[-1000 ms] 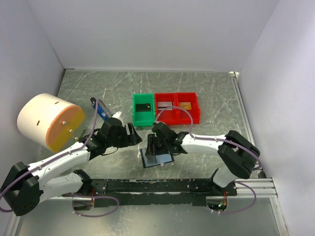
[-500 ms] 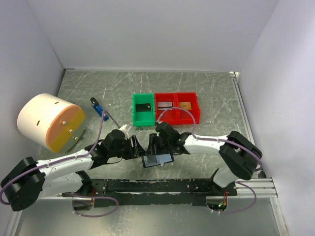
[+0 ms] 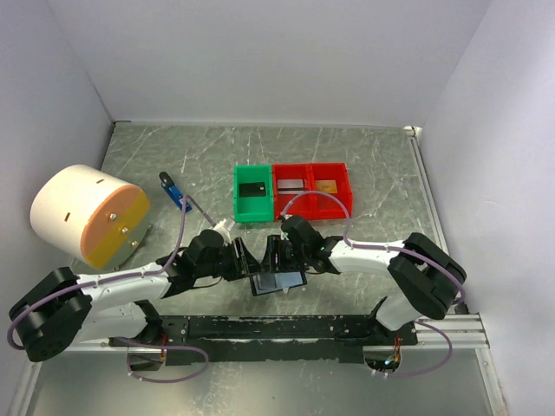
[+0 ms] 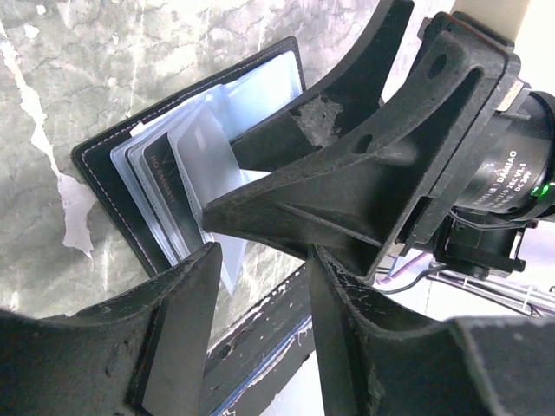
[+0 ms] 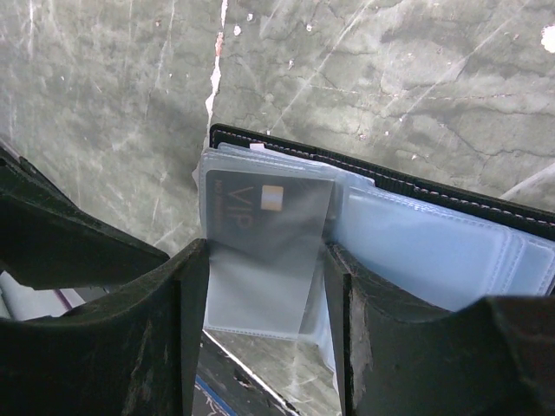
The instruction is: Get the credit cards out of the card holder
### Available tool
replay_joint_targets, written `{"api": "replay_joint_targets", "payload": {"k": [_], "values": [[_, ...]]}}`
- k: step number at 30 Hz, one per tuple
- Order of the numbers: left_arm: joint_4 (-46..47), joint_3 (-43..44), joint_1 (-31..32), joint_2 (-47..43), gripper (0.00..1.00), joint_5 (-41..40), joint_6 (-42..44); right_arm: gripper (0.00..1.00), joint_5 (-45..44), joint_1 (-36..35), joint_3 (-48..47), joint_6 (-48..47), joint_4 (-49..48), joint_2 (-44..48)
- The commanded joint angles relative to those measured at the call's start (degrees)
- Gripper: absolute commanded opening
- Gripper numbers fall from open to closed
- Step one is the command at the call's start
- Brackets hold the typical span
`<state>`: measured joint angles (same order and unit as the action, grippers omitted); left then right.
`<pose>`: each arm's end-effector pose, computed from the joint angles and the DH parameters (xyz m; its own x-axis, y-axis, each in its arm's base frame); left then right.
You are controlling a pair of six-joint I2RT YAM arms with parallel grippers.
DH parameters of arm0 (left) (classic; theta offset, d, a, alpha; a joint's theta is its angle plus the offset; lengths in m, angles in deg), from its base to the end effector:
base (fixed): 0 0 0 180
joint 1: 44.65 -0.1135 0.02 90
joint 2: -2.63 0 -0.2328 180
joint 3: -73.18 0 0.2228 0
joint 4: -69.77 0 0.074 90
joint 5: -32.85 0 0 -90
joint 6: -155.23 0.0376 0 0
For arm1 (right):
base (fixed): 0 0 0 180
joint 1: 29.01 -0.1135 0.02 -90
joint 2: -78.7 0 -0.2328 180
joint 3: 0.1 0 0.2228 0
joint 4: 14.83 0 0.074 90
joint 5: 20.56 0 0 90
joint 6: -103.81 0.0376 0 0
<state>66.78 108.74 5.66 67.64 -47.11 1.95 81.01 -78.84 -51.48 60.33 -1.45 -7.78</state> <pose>0.1287 -0.1653 0.1554 -0.9148 -0.2750 -0.2959 0.0770 0.6005 -0.7959 0.1629 0.2047 0.1348 -0.9378 -0.0088 -0.3472 -0.2237 0.7801 0.5843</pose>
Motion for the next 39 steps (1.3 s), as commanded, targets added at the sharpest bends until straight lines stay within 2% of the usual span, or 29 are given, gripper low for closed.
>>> {"api": "replay_joint_targets", "payload": {"k": [1,8,16,23,39], "values": [[4.5,-0.3,0.8,1.9,0.55,-0.4,-0.9,0.43,-1.5,0.9,3.0,-0.9,4.5,-2.2],[1.5,0.0,1.4,2.3,0.53,-3.3,-0.8,0.43,-1.7,1.0,3.2,-1.0,4.6,-2.6],[-7.5,1.6,1.4,-3.9,0.56,-7.3,1.0,0.43,-1.7,1.1,3.3,-0.9,4.4,-2.7],[-5.4,3.3,1.8,-0.3,0.56,-1.9,2.0,0.43,-1.6,1.1,3.3,-0.9,4.4,-2.8],[-0.6,3.8,4.1,6.1,0.49,-1.3,2.2,0.43,-1.2,1.1,3.4,-0.6,3.8,-3.1]]}}
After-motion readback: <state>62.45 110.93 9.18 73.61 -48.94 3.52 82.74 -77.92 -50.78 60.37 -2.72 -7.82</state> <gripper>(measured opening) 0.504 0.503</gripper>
